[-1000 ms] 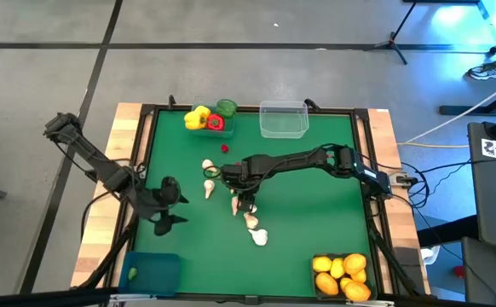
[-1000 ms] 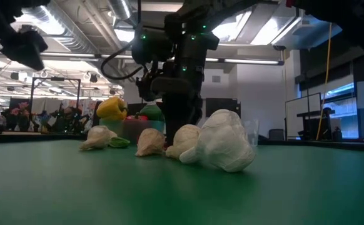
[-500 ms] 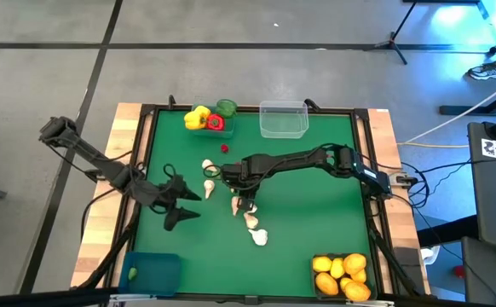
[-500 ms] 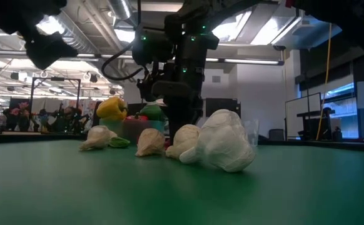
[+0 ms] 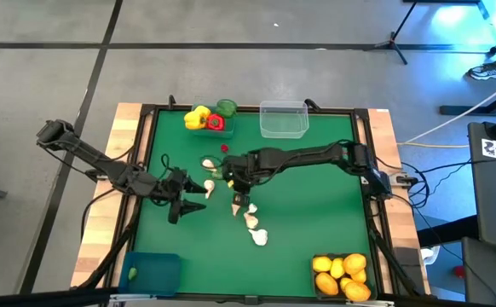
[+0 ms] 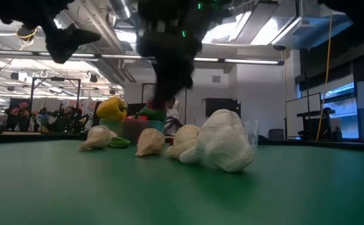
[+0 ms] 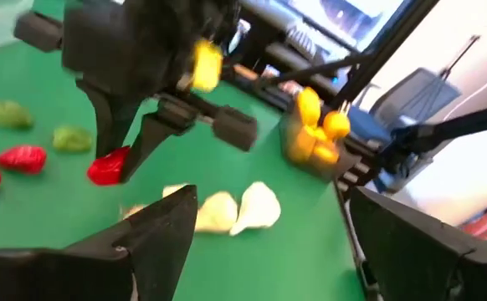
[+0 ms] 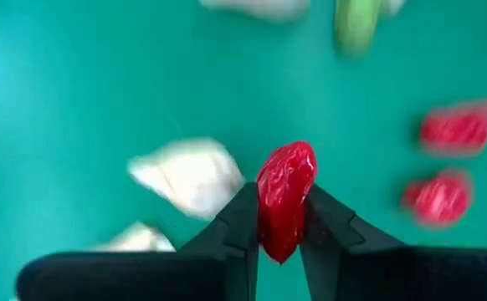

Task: Sort produce into baskets
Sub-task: Put the red chili pepper into the blue bin

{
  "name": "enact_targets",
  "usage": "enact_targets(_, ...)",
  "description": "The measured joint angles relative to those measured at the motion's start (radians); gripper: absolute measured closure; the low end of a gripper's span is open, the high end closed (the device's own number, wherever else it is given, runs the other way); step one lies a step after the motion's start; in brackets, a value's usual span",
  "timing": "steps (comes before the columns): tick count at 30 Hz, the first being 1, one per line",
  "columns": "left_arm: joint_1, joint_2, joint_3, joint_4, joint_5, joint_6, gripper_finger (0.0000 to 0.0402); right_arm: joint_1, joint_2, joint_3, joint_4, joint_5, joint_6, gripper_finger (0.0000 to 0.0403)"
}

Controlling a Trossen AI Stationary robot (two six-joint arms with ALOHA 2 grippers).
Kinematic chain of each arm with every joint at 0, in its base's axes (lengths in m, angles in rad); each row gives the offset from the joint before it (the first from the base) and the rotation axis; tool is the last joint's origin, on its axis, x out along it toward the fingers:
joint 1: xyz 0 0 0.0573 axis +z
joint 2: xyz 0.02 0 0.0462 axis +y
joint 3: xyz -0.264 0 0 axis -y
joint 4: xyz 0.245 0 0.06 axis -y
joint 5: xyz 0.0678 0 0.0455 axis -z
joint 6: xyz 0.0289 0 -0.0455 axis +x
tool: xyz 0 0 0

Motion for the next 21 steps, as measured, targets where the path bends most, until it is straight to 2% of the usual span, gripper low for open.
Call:
enact_targets(7,0.038,0.0,0.0,0.071,0.0,0.05,0.0093,-0.001,-0.131,-0.007,0.095,0.009,-0.04,0.0343)
enact_targets(10,0.046,-0.001,0.0,0.1,0.001,0.054,0.0093,0.0,-0.199,-0.096,0.139,-0.006,-0.036,0.0343)
enact_targets(13,0.048,-0.001,0.0,0.163,0.0,0.081,0.0093,0.0,-0.3,-0.253,0.351,-0.035,0.018,0.0343)
enact_targets(17,0.064,-0.001,0.0,0.278,0.0,0.129,0.0093,0.0,-0.43,-0.467,0.744,-0.017,0.132,0.0343)
enact_targets(21,0.102,-0.001,0.0,0.308,0.002,0.161,0.0093,0.009,-0.473,-0.58,0.95,-0.001,0.17,0.0343)
